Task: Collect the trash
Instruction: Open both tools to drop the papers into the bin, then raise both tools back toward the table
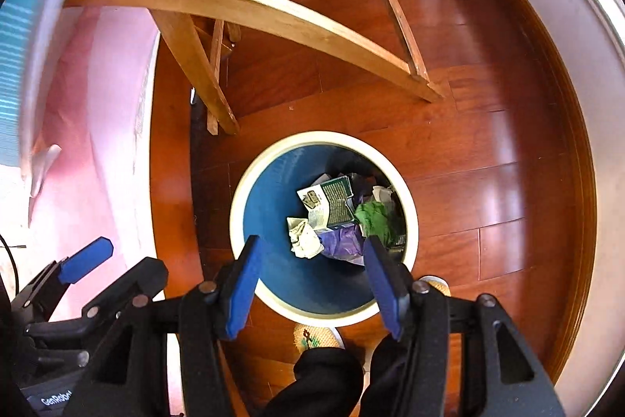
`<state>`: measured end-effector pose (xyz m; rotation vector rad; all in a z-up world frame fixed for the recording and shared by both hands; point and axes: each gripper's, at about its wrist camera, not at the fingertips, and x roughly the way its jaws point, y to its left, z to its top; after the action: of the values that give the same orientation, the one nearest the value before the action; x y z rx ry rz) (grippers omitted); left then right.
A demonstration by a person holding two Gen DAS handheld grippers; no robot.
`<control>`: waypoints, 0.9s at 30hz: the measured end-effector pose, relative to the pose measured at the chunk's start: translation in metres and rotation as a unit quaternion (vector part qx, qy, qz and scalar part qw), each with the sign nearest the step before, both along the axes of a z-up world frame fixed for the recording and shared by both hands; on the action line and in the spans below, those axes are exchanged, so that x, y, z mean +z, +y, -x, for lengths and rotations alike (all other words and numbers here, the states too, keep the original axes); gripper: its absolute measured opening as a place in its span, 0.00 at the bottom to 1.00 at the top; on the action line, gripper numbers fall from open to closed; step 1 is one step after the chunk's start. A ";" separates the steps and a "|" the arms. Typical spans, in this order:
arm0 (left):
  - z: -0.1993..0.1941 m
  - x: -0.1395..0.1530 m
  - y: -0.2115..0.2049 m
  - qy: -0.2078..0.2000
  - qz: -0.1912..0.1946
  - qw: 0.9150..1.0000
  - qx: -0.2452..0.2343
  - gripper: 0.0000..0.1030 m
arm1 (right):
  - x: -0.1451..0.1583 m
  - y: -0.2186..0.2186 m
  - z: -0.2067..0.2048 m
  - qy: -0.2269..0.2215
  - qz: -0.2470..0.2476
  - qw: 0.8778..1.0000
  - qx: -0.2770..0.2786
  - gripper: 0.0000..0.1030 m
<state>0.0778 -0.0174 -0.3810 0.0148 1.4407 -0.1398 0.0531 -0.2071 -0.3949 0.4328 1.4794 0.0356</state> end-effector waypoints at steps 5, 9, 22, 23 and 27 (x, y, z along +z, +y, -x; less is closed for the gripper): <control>0.000 0.028 0.005 -0.005 0.005 1.000 -0.003 0.90 | 0.029 0.004 -0.001 -0.001 0.001 1.000 -0.007 0.52; 0.004 0.061 0.009 -0.013 0.009 1.000 -0.009 0.90 | 0.058 0.010 0.000 -0.005 0.005 1.000 -0.010 0.52; 0.021 0.161 0.046 -0.029 0.015 0.999 -0.021 0.90 | 0.145 0.032 0.020 -0.010 -0.004 0.999 -0.033 0.52; 0.024 0.168 0.050 -0.026 0.013 0.999 -0.021 0.90 | 0.151 0.033 0.023 -0.008 -0.005 0.999 -0.036 0.52; 0.033 0.195 0.063 -0.024 0.013 0.999 -0.021 0.90 | 0.178 0.038 0.034 -0.006 -0.001 0.999 -0.039 0.52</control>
<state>0.0448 0.0454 -0.1858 0.0266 1.3914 -0.1906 0.0190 -0.1688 -0.2165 0.4910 1.4501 -0.0221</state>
